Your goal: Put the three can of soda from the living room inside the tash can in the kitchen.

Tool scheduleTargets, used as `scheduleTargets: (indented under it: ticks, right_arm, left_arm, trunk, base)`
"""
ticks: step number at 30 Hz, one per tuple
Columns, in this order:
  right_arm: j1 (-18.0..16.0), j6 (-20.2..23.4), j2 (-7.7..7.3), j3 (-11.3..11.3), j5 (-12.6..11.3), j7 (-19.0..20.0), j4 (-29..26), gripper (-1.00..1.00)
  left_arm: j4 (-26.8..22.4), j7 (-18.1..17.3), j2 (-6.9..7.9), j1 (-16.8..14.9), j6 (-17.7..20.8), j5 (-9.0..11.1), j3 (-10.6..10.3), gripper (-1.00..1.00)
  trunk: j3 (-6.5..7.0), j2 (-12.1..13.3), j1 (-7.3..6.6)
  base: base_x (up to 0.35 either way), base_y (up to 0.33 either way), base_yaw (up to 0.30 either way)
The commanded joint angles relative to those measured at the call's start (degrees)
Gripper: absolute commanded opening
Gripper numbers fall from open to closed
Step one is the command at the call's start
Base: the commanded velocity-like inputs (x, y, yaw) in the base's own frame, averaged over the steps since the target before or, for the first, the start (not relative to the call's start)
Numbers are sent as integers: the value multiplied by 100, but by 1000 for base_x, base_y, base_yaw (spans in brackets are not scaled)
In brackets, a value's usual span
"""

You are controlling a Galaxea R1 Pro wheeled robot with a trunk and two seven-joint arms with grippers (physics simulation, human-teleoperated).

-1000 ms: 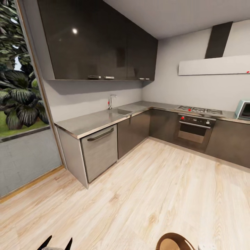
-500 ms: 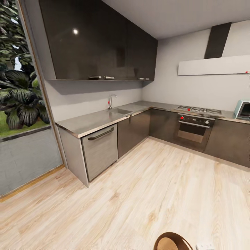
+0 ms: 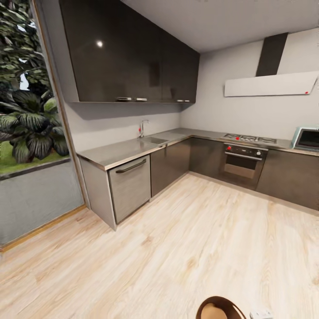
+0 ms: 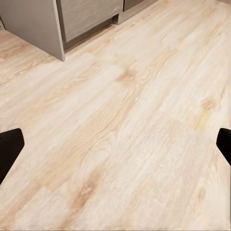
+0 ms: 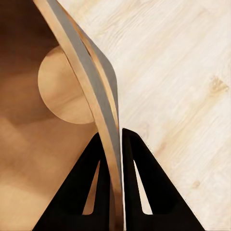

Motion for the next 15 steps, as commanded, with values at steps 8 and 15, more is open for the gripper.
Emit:
scheduleTargets:
  ticks: [8,15]
  right_arm:
    - [-2,3,11,0,-30,-17,-4,-100]
    - [-2,3,25,11,-20,-58,1,-100]
  left_arm:
    - [2,0,4,0,0,-2,0,100]
    - [2,-6,5,0,0,4,0,100]
  trunk:
    - [25,0,0]
    - [64,0,0]
  base:
    - [-289,0,92]
    - [-65,0,191]
